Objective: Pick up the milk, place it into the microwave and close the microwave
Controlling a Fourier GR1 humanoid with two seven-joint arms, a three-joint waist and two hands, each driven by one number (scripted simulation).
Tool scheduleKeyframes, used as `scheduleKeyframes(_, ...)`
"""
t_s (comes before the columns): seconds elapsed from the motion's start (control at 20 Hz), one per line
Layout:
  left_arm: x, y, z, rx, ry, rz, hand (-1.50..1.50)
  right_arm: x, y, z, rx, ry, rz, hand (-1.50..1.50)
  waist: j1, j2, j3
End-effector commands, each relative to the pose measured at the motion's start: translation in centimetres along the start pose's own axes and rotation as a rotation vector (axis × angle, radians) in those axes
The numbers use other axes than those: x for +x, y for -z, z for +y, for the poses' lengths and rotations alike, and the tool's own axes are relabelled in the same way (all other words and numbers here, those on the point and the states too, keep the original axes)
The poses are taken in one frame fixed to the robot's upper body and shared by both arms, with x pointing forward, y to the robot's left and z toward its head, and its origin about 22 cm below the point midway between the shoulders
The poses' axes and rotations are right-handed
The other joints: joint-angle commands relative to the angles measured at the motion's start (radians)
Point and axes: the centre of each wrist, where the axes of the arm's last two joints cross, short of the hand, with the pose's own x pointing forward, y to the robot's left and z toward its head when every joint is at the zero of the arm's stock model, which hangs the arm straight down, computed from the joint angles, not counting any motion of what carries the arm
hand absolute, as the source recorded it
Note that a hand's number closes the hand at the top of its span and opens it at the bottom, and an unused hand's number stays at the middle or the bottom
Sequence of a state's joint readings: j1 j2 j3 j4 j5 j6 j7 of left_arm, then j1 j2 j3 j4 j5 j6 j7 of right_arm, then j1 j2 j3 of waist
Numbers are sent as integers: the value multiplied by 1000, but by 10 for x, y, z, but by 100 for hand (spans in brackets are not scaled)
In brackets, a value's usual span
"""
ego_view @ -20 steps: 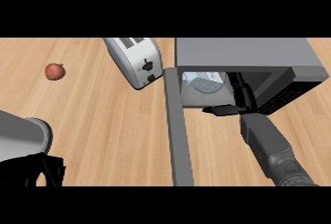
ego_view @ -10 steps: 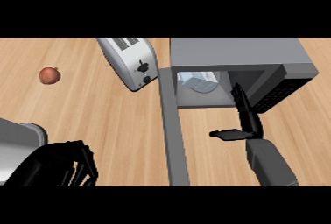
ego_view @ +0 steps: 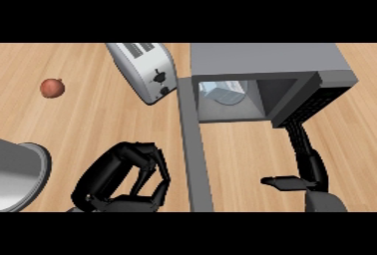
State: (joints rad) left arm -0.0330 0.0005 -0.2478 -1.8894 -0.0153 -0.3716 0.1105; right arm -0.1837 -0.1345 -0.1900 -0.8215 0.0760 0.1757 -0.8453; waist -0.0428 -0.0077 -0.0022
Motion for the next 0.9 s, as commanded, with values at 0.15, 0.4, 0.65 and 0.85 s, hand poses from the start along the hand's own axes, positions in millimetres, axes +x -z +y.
scheduleKeyframes(0.15,-50,40,-45,-148,88,93,150,33,-49,-38,23,-18,-49,-150,-7,5,0)
scheduleKeyframes(0.4,-99,52,-64,-133,124,127,150,61,-58,-46,50,-57,-97,-150,-3,9,0)
scheduleKeyframes(0.65,-125,51,-93,-71,176,63,150,98,-63,-60,118,7,-147,-150,-17,10,-1)
scheduleKeyframes(0.85,-144,57,-95,-23,154,30,150,114,-65,-46,127,64,-201,-150,-23,14,-1)
